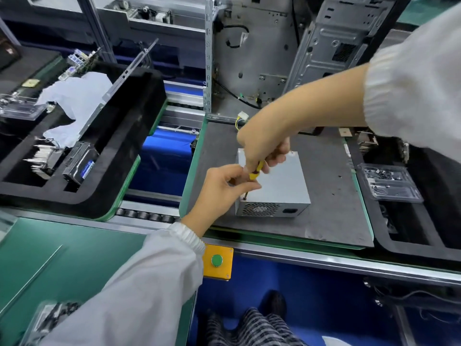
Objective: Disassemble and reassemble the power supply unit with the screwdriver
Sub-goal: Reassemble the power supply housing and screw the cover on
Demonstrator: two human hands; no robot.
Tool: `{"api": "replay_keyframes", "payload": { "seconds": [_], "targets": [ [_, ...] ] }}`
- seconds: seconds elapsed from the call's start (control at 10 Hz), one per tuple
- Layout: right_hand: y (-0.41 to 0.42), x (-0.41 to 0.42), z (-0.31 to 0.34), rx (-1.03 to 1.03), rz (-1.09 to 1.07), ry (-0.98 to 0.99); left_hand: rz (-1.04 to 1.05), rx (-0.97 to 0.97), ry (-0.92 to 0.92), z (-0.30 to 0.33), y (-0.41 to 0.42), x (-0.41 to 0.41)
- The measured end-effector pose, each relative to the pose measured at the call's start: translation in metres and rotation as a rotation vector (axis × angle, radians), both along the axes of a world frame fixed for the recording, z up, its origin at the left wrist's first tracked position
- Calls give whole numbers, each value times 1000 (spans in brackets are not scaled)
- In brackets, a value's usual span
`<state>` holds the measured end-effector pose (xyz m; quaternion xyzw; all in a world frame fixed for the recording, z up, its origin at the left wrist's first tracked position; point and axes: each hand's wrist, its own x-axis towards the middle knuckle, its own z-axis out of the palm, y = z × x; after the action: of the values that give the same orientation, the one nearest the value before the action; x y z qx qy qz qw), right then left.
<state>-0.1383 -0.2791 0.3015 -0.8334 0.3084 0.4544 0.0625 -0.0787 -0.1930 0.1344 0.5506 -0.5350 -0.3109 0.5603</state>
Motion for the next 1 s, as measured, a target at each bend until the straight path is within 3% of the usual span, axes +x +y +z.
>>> {"api": "replay_keyframes", "payload": {
  "seconds": [0.1, 0.2, 0.3, 0.4, 0.5, 0.6, 0.7, 0.8, 0.9, 1.0],
  "targets": [
    [14, -22, 2, -459, 1252, -79, 3, 6, 6, 0, 3, 6],
    [23, -31, 6, -478, 1413, -6, -2, -39, -102, -2, 4, 4],
    [30, -23, 2, -423, 1107, -38, -45, 12, 32, -4, 4, 3],
    [24, -11, -10, -262, 293, 34, -98, 83, 84, -18, 9, 13],
    [-12, -12, -10, 178, -569, 108, -102, 134, 86, -38, 19, 17],
    [-33, -27, -10, 385, -947, 75, -84, 131, 60, -42, 20, 7],
    [-29, -28, -8, 316, -653, 44, -4, 95, -2, -42, 12, -2],
    [-21, -32, -4, -217, 516, -96, 40, 39, -64, -43, 10, -4],
    [0, -42, 5, -573, 1491, -181, 1, 48, -51, -47, 11, 0],
    [15, -45, 10, -453, 1434, -76, -92, 58, -39, -51, 16, 6]
  ]
}}
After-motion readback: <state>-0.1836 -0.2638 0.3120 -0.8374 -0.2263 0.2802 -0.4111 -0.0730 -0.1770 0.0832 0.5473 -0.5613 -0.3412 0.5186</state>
